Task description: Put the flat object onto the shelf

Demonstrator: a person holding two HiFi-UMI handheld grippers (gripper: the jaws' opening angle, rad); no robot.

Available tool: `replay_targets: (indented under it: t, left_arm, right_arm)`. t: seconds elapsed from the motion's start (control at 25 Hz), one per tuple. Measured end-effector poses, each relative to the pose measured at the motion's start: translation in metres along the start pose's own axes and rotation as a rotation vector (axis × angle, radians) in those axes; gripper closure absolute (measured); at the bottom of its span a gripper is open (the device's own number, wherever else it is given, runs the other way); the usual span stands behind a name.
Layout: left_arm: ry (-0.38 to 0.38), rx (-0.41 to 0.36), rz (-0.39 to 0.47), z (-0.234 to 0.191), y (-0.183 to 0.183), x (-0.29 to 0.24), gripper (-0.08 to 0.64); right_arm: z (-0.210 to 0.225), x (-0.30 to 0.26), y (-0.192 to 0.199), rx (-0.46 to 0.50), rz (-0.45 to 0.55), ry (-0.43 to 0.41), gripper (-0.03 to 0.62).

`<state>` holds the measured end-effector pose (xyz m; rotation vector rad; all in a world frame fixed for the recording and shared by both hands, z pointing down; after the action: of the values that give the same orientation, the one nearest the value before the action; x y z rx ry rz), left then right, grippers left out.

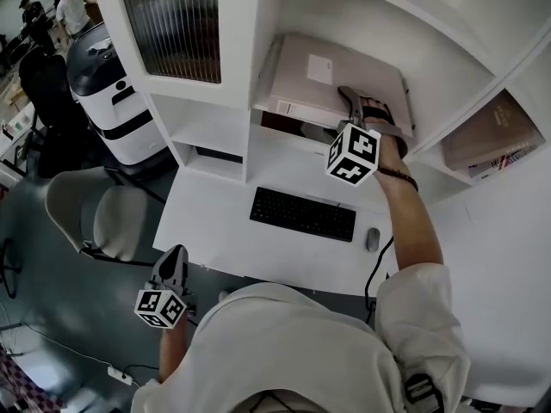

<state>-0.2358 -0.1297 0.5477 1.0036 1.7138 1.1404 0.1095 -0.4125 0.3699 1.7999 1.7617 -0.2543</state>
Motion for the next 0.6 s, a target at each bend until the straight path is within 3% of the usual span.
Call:
replay_targets:
  t: [0.6]
  left_arm:
    - [-0.006,-0.001,0.003,0.0014,-0.0022,0.0056,0.555]
  right_arm:
    - [-0.0010,0.0040,-0.0002,0.018,0.002,0.021,0.136]
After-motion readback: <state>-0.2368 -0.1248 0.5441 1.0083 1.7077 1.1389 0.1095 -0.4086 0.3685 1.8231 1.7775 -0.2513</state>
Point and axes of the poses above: the fingertips, and each gripper's own axes: x backward along the fingers, z to its right, y out of its underside, the point moved 4 cm from there along x, backward along the fingers, and after that the axes turned 11 degrees about -x, right-handed, at the moved point
